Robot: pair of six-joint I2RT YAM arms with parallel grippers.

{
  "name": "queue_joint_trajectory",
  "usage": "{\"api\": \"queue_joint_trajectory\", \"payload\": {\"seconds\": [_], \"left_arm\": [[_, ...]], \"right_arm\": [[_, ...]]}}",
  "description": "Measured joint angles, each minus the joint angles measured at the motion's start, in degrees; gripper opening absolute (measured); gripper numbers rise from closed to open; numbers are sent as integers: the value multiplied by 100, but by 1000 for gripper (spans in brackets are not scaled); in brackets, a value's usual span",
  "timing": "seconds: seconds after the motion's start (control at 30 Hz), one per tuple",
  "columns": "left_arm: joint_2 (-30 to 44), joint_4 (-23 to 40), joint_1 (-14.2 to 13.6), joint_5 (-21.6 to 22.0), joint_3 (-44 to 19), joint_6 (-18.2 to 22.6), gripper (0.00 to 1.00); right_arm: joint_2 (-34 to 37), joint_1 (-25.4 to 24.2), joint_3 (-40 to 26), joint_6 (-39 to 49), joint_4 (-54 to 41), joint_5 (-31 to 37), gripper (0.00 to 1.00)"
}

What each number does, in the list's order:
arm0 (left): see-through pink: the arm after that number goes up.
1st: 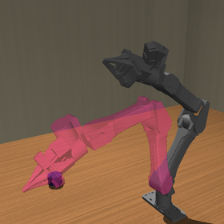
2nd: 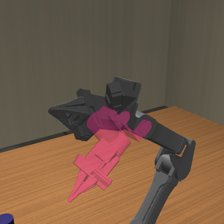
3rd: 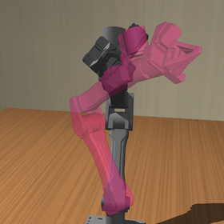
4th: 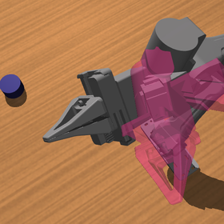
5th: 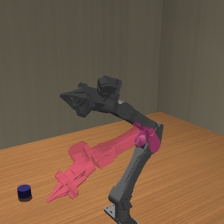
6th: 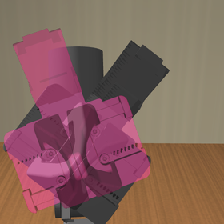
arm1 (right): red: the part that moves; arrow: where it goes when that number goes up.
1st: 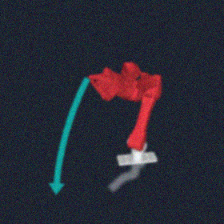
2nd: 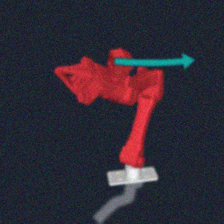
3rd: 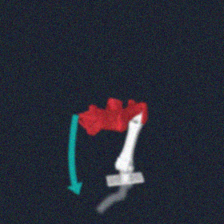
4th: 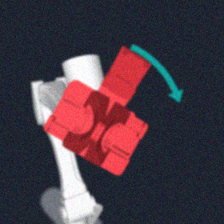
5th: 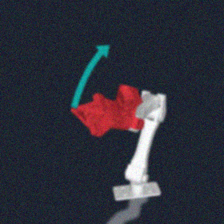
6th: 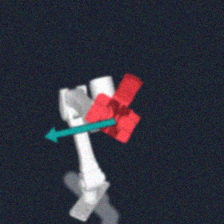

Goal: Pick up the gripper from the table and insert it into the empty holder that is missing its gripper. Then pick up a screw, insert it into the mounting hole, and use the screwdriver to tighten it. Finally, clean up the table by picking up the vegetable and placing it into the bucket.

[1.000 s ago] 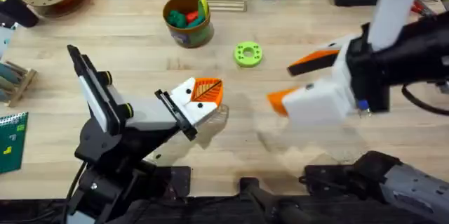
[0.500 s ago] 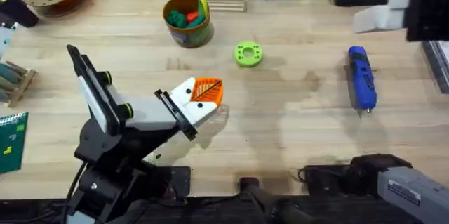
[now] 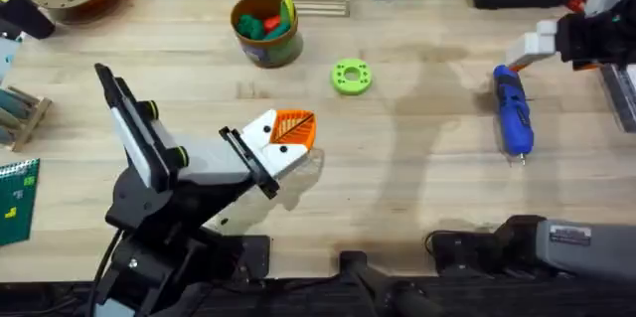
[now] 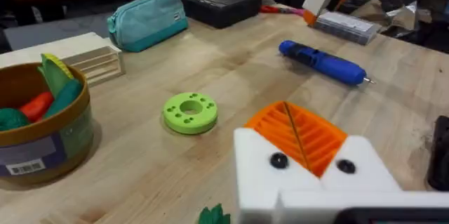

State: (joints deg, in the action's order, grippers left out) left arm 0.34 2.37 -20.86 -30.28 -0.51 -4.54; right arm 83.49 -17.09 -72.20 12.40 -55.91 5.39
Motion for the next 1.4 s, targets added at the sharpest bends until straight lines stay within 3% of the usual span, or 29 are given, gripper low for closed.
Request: {"api": "queue_joint_trajectory", "payload": {"seconds": [0.47,0.7,1.17,1.27,1.4], "left_arm": [[0,0,0,2,0,0,5],[0,0,0,1,0,-2,5],[0,0,0,1,0,0,5],[0,0,0,0,0,0,5],[0,0,0,0,0,0,5]], "right_arm": [[1819,-78,3,997,437,-334,990],[1951,-192,7,877,938,-426,990],[2268,-372,4,689,798,-503,949],[2269,-393,4,686,838,-495,856],[2270,-418,4,672,880,-497,476]]}}
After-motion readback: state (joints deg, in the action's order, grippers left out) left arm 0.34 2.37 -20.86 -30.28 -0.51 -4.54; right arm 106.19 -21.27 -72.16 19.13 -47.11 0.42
